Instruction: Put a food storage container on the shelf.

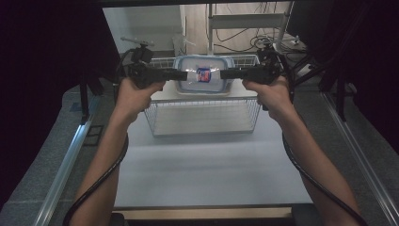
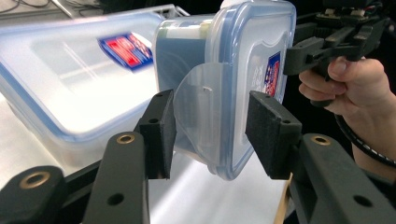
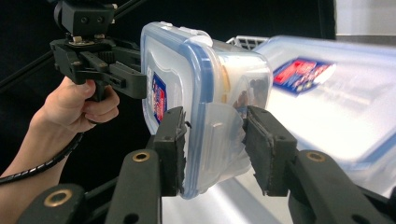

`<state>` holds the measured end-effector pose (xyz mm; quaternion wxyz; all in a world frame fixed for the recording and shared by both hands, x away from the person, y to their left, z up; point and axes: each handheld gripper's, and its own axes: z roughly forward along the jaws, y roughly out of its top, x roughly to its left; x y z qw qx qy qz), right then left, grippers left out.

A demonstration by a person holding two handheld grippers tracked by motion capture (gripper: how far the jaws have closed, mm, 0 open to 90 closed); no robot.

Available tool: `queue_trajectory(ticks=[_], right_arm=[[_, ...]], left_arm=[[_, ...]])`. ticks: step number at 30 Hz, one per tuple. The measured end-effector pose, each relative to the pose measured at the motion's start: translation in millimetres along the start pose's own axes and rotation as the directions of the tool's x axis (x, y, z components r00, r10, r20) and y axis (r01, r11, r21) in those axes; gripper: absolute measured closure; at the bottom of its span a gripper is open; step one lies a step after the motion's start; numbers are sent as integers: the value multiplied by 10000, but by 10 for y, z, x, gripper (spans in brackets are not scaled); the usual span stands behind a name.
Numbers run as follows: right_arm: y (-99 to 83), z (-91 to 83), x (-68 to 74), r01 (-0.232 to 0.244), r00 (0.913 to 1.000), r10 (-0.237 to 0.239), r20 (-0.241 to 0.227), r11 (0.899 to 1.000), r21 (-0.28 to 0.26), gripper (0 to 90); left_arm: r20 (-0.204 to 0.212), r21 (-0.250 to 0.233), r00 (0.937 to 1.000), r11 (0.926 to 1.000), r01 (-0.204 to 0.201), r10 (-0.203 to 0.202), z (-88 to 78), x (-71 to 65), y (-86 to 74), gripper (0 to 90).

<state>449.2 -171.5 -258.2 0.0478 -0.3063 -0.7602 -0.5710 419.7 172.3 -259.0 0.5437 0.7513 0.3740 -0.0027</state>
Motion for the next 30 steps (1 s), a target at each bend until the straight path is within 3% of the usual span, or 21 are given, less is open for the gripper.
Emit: queue_trajectory(ticks=[9,19,30], right_arm=[[250,78,-201,-187,9989,187,423,9998,5,577],[271,171,-434,-844,9956,844,416,9964,-20,568],[316,262,-450,-784,9932,778,868,9969,32,492]], left_arm=[[31,-272,9977,9974,673,-673,161,226,146,527],[-122,-293,9914,9911,1299,-1303,286,364,199,521],[-462,-257,9887,9896,1414,-1424,342,384,228,454]])
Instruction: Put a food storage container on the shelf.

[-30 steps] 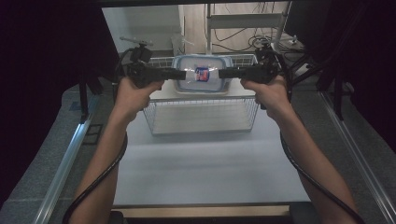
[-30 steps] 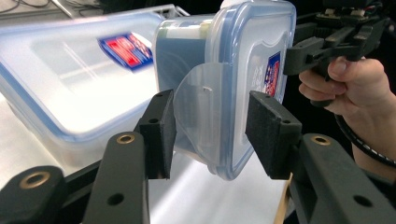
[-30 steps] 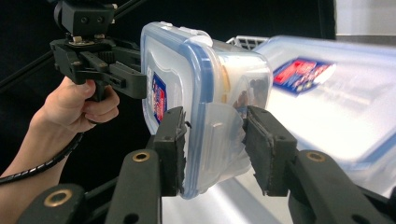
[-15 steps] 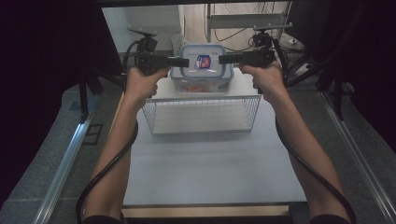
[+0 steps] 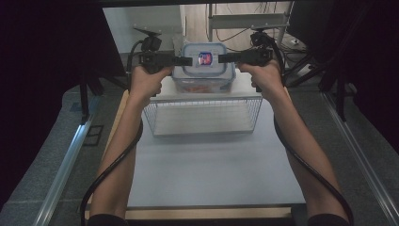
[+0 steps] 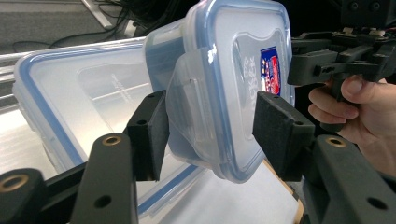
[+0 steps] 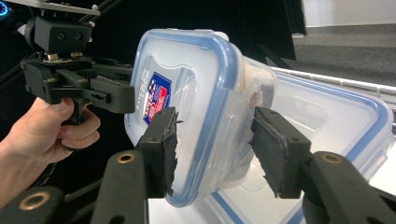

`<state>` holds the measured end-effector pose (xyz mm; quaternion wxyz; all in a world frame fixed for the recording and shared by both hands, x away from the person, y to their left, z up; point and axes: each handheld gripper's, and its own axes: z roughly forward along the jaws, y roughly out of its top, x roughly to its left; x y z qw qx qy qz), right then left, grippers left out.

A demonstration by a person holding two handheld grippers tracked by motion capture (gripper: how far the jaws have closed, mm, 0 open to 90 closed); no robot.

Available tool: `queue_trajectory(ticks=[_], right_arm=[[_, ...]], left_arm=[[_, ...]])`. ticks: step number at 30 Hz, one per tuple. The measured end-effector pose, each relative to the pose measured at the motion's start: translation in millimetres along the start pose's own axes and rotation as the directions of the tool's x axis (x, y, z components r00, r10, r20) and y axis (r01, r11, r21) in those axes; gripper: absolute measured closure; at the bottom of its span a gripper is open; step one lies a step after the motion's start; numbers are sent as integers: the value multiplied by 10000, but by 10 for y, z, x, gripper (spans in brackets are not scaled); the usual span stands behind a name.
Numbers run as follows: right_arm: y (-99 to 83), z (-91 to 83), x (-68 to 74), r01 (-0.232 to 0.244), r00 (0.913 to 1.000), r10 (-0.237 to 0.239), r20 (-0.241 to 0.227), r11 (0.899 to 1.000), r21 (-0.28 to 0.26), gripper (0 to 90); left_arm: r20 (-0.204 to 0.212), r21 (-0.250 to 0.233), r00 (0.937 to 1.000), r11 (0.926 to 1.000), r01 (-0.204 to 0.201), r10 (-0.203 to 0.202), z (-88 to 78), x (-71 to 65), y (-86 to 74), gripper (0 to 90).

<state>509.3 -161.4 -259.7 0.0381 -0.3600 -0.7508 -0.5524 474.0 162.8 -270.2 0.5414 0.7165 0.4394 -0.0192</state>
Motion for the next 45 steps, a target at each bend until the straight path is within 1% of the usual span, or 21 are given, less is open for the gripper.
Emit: queue_trajectory(ticks=[3,5,7,8,11,13,16,18,20,22,24,26,27,28,30,32,34,35,38,41,45], right_arm=[[8,28,-8,-22,10000,22,48,10000,-38,477],[11,45,-14,-5,9998,6,179,10000,-65,454],[8,57,-20,-42,9996,44,296,10000,-70,435],[4,60,-26,-24,9993,27,367,10000,-66,433],[-4,48,-54,-69,9995,74,295,9999,-158,447],[-3,40,-58,-44,9994,51,352,9998,-198,444],[-5,15,-38,176,9987,-159,493,9993,-339,438],[-15,-25,-10,436,9977,-413,541,9981,-428,444],[-36,-83,32,767,9942,-728,797,9960,-467,482],[-73,-147,91,1158,9893,-1111,945,9923,-449,533],[-128,-206,166,1625,9802,-1571,1207,9860,-364,627],[-208,-243,229,2057,9698,-2004,1390,9783,-243,710],[-255,-249,259,2184,9676,-2142,1341,9757,-178,752],[-302,-246,285,2368,9637,-2331,1298,9715,-135,787],[-386,-211,323,2657,9560,-2641,1279,9641,47,821],[-448,-148,346,2770,9556,-2770,1009,9608,146,838],[-481,-73,368,2883,9526,-2892,948,9573,233,840],[-487,-36,377,2949,9508,-2960,914,9552,264,841],[-485,57,397,3060,9466,-3077,959,9515,328,844],[-476,111,391,3072,9459,-3094,977,9509,373,848],[-464,135,362,2980,9477,-2999,1090,9540,335,849]], left_arm=[[-154,-81,9999,10000,5,-6,7,13,7,432],[-363,-205,9993,9998,-11,4,5,11,17,418],[-650,-190,9979,9998,-15,3,1,10,27,417],[-672,-333,9977,9994,62,-85,-6,11,29,395],[-671,-279,9977,9996,23,-42,-21,18,26,416],[-680,-302,9977,9995,6,-26,-29,15,19,416],[-803,-390,9968,9992,-86,54,-54,1,3,400],[-729,-538,9972,9984,-189,149,-94,-10,-14,385],[-684,-735,9969,9963,-435,385,-150,-32,-35,363],[-693,-958,9947,9920,-819,754,-217,-61,-70,333],[-788,-1168,9899,9850,-1269,1182,-280,-93,-117,303],[-913,-1454,9822,9736,-1760,1639,-326,-124,-183,268],[-987,-1546,9775,9675,-2001,1864,-343,-138,-219,247],[-1019,-1544,9741,9641,-2161,2021,-357,-151,-253,238],[-1091,-1576,9681,9577,-2407,2254,-363,-165,-317,239],[-1220,-1505,9630,9546,-2572,2402,-356,-176,-374,278],[-1356,-1394,9567,9510,-2758,2576,-332,-180,-417,335],[-1386,-1326,9553,9511,-2792,2611,-315,-178,-432,361],[-1382,-1188,9550,9529,-2792,2626,-271,-159,-468,395],[-1258,-1165,9566,9536,-2775,2630,-242,-131,-500,426],[-1242,-951,9561,9560,-2776,2653,-179,-104,-514,592]])
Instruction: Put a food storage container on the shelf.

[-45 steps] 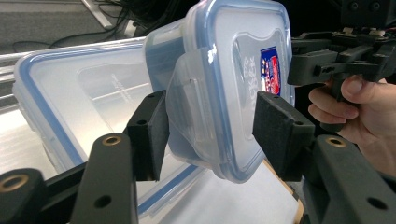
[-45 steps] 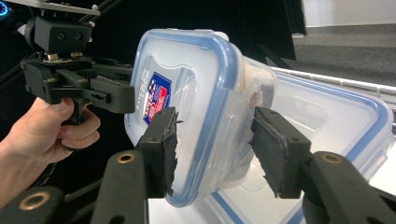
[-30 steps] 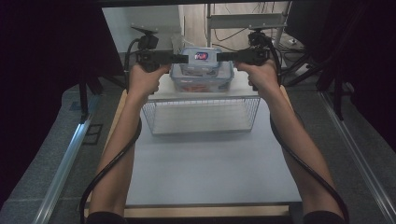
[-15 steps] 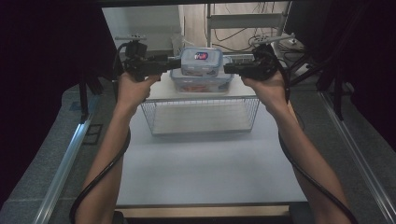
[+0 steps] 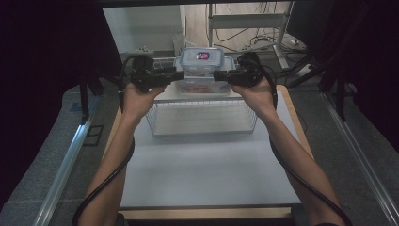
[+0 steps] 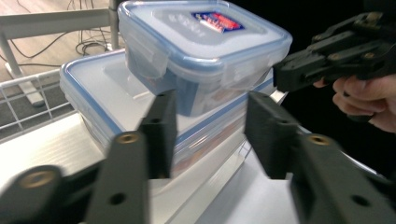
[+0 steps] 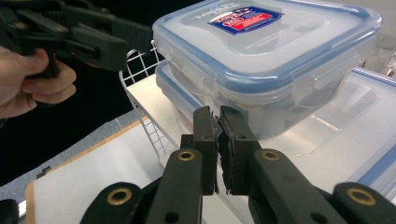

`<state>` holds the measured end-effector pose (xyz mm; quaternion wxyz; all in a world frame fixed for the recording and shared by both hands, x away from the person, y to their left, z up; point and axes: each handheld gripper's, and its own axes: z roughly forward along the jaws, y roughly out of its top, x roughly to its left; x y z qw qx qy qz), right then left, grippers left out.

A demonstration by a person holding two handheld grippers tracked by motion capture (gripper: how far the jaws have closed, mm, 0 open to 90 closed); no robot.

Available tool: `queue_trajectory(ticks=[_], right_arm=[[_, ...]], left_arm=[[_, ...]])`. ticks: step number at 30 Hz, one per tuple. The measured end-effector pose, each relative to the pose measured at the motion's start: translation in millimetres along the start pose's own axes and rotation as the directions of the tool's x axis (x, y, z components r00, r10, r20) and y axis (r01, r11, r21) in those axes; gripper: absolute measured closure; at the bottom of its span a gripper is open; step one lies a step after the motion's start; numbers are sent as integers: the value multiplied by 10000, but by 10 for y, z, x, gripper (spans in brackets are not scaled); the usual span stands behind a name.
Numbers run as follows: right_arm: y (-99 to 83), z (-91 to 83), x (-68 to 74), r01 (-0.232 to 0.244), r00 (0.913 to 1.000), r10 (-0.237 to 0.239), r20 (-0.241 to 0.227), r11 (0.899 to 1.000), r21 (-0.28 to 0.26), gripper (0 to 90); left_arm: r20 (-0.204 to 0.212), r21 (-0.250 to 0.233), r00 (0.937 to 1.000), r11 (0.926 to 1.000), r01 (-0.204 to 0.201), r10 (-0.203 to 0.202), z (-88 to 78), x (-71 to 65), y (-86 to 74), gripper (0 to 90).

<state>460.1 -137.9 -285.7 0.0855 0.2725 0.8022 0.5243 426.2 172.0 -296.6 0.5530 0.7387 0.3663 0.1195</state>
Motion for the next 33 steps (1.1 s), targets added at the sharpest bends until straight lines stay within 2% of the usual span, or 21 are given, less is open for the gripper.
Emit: queue_trajectory(ticks=[2,7,13,23,26,29,33], right_arm=[[1,2,-15,-40,10000,40,13,10000,-10,849],[13,2,-30,-45,10000,45,19,10000,-11,850],[30,0,-39,-83,10000,83,11,10000,-4,850],[24,-15,-101,-249,9996,249,109,9997,-21,850],[1,-35,-71,-190,9998,190,14,9998,-59,849],[-38,-71,-15,-29,9999,28,-122,10000,-82,819],[-127,-122,82,311,9995,-310,-95,9995,93,689]], left_arm=[[49,69,10000,10000,21,-22,46,0,1,668],[-72,164,9996,9995,-272,274,137,-20,40,844],[-1,178,9998,9997,-175,175,202,-31,77,855],[95,208,9999,9997,-107,105,208,-50,65,817],[99,136,9995,9995,-298,297,156,-89,40,786],[-50,-80,9988,9988,-493,492,73,-151,-8,710],[-195,-146,9958,9958,-899,896,-27,-263,-118,558]])
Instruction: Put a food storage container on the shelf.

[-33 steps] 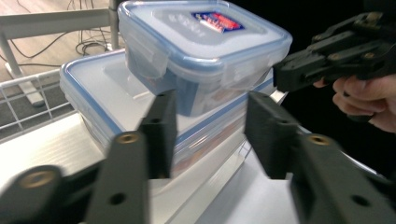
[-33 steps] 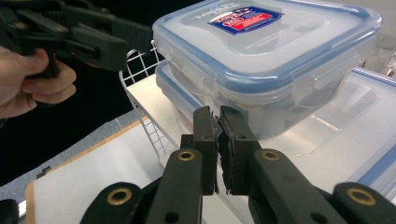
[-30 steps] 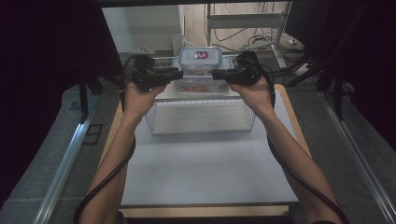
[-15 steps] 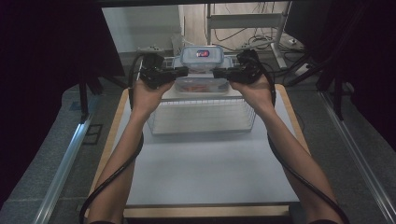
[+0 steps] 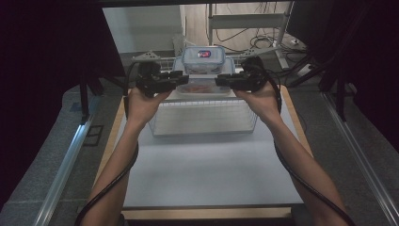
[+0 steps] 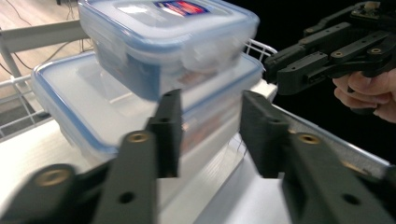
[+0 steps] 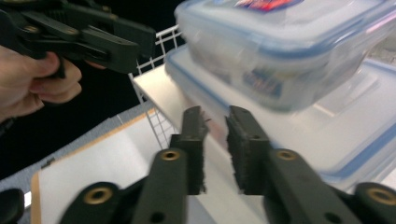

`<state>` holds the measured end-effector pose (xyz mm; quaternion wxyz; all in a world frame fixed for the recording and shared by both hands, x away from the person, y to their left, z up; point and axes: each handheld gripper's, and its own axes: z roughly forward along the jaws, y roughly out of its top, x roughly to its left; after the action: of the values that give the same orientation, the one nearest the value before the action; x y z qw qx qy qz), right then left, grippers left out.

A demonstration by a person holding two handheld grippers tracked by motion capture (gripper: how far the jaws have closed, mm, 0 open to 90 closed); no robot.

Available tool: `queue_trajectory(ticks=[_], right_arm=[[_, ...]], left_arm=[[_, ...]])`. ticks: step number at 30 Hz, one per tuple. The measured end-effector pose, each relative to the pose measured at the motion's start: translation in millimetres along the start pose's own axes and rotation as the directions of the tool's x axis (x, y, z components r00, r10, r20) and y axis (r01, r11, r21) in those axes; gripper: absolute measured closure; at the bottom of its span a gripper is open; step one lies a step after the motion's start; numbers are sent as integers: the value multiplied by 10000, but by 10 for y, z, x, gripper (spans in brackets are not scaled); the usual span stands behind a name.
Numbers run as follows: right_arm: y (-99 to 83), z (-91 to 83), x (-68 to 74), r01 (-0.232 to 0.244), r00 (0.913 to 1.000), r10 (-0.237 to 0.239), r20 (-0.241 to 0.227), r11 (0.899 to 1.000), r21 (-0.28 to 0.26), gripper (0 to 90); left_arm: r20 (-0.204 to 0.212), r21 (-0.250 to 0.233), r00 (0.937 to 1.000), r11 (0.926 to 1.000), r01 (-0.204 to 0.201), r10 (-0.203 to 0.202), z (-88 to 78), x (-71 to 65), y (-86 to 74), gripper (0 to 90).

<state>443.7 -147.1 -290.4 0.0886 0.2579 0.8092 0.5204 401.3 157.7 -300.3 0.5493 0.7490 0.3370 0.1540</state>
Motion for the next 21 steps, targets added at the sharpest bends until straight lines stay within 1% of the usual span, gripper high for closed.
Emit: queue_trajectory(ticks=[3,4,5,8,10,13,15,18,21], right_arm=[[-102,-24,88,255,9995,-257,178,9996,95,558],[-142,-30,114,320,9993,-323,198,9994,137,518],[-182,-36,142,392,9989,-397,266,9991,179,488],[-310,-51,215,678,9966,-695,441,9970,383,410],[-416,-64,269,855,9949,-881,488,9949,538,356],[-547,-91,337,1020,9929,-1058,550,9925,676,310],[-640,-117,375,1089,9917,-1133,607,9914,720,275],[-766,-161,413,1050,9919,-1093,643,9922,678,242],[-877,-214,435,960,9927,-1003,672,9933,646,211]], left_arm=[[87,37,9999,10000,-77,76,-45,-77,-110,438],[35,67,9999,9999,-110,109,-53,-106,-153,391],[1,86,9998,9998,-183,183,-58,-133,-202,358],[-35,327,9997,9992,-233,235,-55,-208,-360,273],[-56,465,9996,9986,-263,266,-52,-253,-468,232],[-9,576,9998,9982,-189,190,-48,-315,-618,187],[-24,683,9998,9975,-205,207,-44,-357,-708,149],[-43,814,9997,9964,-247,251,-45,-417,-827,116],[-53,930,9995,9952,-310,316,-61,-466,-928,105]])
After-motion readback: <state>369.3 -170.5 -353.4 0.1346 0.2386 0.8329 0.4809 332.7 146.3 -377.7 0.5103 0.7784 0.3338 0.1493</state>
